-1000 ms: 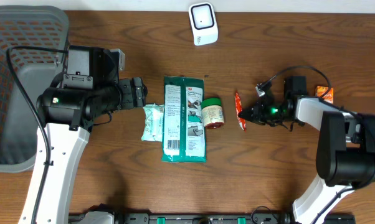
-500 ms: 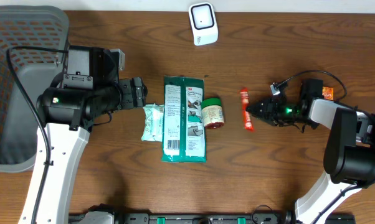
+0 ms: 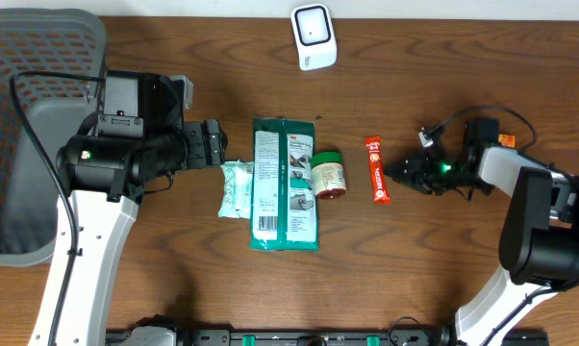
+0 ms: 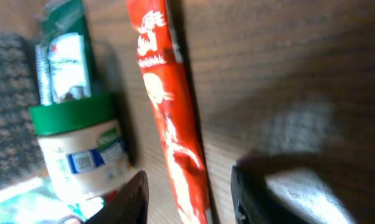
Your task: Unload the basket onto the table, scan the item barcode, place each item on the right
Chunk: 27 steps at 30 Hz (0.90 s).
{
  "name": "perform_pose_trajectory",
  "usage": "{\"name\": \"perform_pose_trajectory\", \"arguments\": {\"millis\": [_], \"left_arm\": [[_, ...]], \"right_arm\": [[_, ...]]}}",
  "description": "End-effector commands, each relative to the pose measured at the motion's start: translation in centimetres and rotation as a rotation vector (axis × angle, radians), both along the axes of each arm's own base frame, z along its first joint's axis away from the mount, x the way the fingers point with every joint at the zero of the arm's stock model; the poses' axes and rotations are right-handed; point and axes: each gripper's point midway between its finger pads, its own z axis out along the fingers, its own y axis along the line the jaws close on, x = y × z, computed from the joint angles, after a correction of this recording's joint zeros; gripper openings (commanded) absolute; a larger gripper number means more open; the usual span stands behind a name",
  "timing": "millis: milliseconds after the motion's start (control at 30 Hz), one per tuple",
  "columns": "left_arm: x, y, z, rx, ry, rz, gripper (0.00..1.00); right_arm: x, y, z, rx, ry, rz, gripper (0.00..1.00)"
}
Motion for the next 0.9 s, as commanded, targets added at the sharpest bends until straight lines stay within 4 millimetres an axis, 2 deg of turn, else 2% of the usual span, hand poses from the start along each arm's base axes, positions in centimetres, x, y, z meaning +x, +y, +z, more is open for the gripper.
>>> {"name": "perform_pose_trajectory", "arguments": {"millis": [0, 100, 267, 367, 433, 533, 600, 733, 867], "left_arm": [[0.2, 0.2, 0.5, 0.006, -0.014, 0.008, 0.84], [0.2, 0.2, 0.5, 0.006, -0.014, 0.008, 0.84], [0.2, 0.2, 0.5, 0.006, -0.014, 0.008, 0.85], [0.2, 0.2, 0.5, 0.006, -0.014, 0.008, 0.84], [0.2, 0.2, 0.5, 0.006, -0.014, 0.008, 0.84], [0.2, 0.2, 0.5, 0.006, -0.014, 0.008, 0.84], [0.2, 0.2, 0.5, 0.006, -0.014, 0.008, 0.84], [0.2, 0.2, 0.5, 0.006, -0.014, 0.008, 0.85], [0.2, 0.2, 0.5, 0.006, -0.014, 0.008, 0.84]], "right_arm": [[1.3, -1.0, -0.3, -0.262, -0.019, 0.047, 0.41], [1.6, -0.3, -0.3, -0.383, -0.023, 0.101, 0.41], [0.8, 1.0, -2.2, -0.679, -0.036, 0.184, 0.41], [0.7, 1.4, -2.7, -0.78, -0.062, 0.202, 0.4], [0.6, 1.4, -3.0, -0.843, -0.074, 0.201, 0.3], [0.4, 2.1, -3.0, -0.854, -0.086, 0.219, 0.01], [0.4, 2.4, -2.7, -0.835, -0.09, 0.222, 0.01], [0.5, 3.4, 1.1, -0.683, -0.12, 0.209, 0.01], [0.8, 4.3, 6.3, -0.445, -0.204, 0.171, 0.01]]}}
